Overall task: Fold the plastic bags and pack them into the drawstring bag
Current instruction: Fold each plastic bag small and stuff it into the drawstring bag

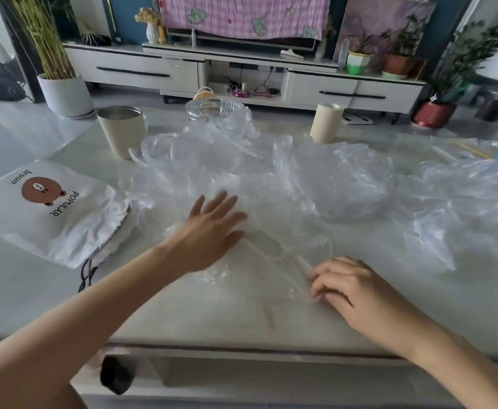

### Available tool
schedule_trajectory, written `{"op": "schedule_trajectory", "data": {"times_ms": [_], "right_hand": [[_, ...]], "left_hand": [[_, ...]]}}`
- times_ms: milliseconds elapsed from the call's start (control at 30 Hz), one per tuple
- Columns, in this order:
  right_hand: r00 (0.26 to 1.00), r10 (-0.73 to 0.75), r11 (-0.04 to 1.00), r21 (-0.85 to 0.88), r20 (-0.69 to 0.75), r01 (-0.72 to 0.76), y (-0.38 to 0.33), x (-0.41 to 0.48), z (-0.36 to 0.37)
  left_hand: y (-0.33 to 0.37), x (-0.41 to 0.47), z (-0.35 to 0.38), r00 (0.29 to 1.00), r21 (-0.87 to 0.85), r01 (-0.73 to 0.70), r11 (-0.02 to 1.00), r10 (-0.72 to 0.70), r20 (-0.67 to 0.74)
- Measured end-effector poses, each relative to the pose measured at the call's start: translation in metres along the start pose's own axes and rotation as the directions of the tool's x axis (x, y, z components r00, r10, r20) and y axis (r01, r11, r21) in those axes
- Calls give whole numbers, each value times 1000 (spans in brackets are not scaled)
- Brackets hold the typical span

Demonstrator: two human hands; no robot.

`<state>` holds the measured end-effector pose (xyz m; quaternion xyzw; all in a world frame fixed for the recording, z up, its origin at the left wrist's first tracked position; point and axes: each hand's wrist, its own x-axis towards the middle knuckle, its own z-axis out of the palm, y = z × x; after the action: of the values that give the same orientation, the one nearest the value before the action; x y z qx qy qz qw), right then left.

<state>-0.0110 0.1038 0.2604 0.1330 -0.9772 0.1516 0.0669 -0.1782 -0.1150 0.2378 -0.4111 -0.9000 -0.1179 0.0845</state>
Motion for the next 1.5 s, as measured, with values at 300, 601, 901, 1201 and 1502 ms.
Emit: {"op": "schedule_trajectory", "data": {"times_ms": [300, 601, 901, 1201, 1502], "right_hand": [[929, 201, 969, 75, 311, -235, 7, -19, -42], [957, 208, 972, 150, -202, -180, -18, 35, -1], [934, 349, 932, -127, 71, -338, 29, 43, 31], [985, 103, 970, 204, 140, -130, -15, -17, 1], [967, 220, 870, 474, -128, -135, -21, -12, -5]], "left_hand": [[-39, -4, -28, 975, 220, 115, 969, -67, -212], [75, -20, -17, 995, -219, 82, 972, -93, -43], [53, -31, 18, 975, -36, 24, 999, -16, 220], [51, -57, 7, 985, -395, -166, 904, 128, -119], [48, -67, 5, 972, -325, -229, 917, 198, -127]]}}
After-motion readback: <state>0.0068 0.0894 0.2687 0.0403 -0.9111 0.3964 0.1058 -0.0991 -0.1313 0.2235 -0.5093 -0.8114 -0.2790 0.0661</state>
